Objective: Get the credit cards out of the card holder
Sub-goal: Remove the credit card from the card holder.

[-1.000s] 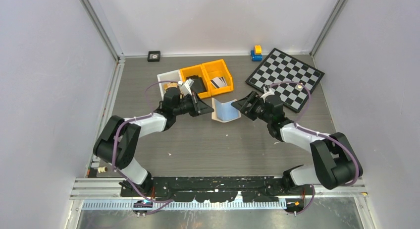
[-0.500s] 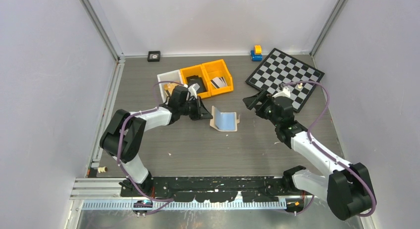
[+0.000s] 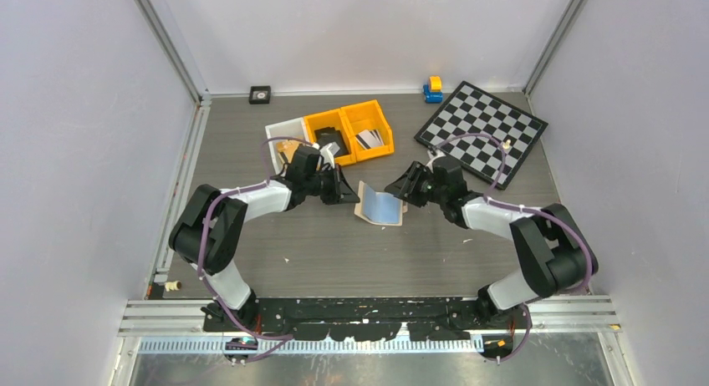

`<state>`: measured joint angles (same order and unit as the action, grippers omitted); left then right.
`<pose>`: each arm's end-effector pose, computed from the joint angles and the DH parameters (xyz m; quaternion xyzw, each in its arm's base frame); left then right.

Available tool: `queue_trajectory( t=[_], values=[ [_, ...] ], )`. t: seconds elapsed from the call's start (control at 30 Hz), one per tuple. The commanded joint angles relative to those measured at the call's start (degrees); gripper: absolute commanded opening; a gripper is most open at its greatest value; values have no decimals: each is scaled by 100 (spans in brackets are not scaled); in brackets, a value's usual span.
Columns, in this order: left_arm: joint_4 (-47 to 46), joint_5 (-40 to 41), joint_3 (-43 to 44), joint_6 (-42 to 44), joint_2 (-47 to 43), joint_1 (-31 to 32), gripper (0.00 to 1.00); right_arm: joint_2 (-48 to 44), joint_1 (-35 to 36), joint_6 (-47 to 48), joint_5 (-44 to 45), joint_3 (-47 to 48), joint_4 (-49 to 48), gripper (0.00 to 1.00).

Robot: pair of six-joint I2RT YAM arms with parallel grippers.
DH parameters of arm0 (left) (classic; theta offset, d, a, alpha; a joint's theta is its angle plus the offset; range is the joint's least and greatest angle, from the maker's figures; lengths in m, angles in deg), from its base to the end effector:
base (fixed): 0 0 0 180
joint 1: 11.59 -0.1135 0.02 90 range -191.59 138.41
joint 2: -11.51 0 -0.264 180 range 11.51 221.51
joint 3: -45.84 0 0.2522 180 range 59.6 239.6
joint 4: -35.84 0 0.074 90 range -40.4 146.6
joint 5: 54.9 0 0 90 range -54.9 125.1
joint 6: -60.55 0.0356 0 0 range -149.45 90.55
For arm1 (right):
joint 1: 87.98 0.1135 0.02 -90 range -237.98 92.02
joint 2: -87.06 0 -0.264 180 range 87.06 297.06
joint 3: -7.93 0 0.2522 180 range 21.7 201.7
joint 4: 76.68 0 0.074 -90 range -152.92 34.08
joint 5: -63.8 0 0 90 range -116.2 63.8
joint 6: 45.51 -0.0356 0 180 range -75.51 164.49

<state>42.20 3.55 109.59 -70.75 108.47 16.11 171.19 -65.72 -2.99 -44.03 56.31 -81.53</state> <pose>0.2954 -0.1761 0.1710 0.0119 0.8782 -0.4349 0.1986 0.2645 0.1200 0.1734 0.1130 0.8554 0.3892 0.3227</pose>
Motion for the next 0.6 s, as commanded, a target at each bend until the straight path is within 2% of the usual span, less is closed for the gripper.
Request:
queue_trajectory(
  t=[0.0, 0.07, 0.23, 0.3, 0.37, 0.43, 0.5, 0.57],
  values=[
    [-110, -83, 107, 69, 36, 16, 2, 385, 148, -77, -440, 418, -398, 40],
    [-127, -108, 107, 49, 49, 16, 3, 547, 171, -98, -513, 490, -405, 34],
    [-294, -200, 63, -52, 79, 16, 6, 860, 185, -116, -575, 641, -298, 36],
    [-297, -207, 63, -54, 86, 16, 6, 962, 203, -186, -660, 646, -395, 44],
    [-207, -148, 98, -3, 85, 16, 6, 1024, 243, -282, -759, 578, -659, 60],
    [-9, -24, 159, 72, 109, 16, 6, 1040, 304, -298, -805, 543, -815, 70],
    [65, 60, 172, 104, 156, 17, 6, 1079, 358, -238, -791, 614, -696, 75],
    [42, 42, 200, 75, 246, 16, 5, 1162, 431, -189, -747, 680, -601, 76]
  ],
)
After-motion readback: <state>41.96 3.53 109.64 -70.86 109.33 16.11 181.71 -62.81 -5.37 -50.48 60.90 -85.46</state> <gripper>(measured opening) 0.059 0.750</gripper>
